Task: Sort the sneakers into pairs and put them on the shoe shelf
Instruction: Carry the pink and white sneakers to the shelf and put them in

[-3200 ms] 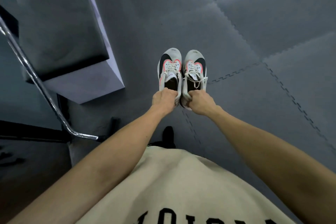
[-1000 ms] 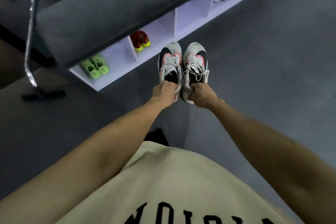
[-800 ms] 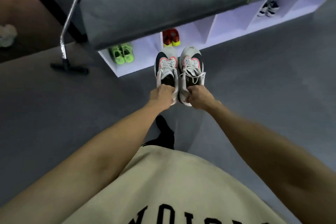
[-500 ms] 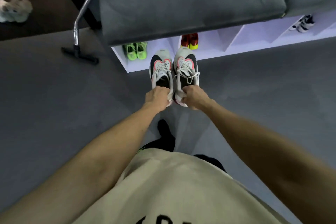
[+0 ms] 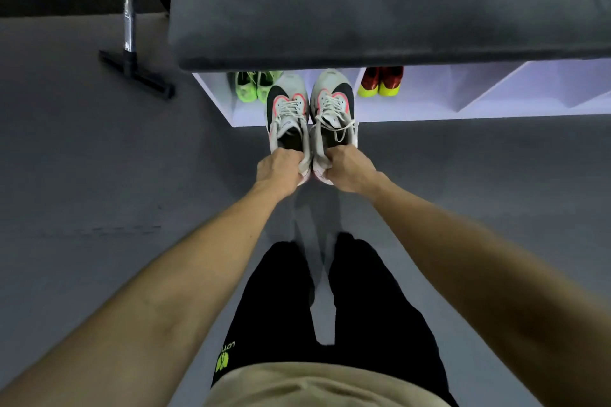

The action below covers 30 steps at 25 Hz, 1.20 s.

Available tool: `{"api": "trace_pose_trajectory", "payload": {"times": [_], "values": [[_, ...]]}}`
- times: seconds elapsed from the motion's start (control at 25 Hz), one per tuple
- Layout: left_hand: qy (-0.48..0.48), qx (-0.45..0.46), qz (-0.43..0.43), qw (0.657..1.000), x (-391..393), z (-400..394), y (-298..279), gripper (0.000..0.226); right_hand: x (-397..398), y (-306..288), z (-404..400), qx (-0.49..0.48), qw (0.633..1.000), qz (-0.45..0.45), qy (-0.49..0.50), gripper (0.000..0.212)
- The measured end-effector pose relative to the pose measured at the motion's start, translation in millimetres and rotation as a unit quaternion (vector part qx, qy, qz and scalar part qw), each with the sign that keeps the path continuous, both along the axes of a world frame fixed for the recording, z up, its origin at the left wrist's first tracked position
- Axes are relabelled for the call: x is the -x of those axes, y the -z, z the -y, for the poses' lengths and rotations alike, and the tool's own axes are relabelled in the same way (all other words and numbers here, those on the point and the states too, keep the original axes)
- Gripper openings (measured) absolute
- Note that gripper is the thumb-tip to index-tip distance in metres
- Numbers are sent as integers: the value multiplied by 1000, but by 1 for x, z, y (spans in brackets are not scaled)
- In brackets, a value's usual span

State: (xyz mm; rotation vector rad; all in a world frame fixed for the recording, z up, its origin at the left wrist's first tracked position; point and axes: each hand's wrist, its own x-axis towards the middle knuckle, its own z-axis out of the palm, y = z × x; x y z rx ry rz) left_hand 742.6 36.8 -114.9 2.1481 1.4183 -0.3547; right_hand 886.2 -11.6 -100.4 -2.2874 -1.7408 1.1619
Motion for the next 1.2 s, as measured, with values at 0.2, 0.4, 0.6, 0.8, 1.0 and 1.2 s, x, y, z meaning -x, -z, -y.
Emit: {"api": "trace_pose_trajectory", "payload": {"times": [0.2, 0.4, 0.6, 0.8, 1.0, 1.2], "values": [[-10, -12, -5, 1000, -23, -47, 123, 7, -23, 120, -48, -7, 1000, 9, -6, 25], [1, -60, -20, 998, -48, -109, 240, 17, -49, 238, -109, -36, 999, 14, 5, 26], [16, -112, -1, 994, -80, -185, 325, 19, -80, 328, -186, -68, 997, 47, 9, 28], [21, -152, 11, 988, -111, -261, 386, 24, -108, 404, -269, -104, 990, 93, -20, 25], [35, -175, 25, 984, -132, -318, 430, 30, -127, 452, -331, -125, 984, 118, -56, 24], [61, -158, 61, 984, -142, -372, 451, 42, -142, 462, -380, -115, 975, 172, -76, 32]]}}
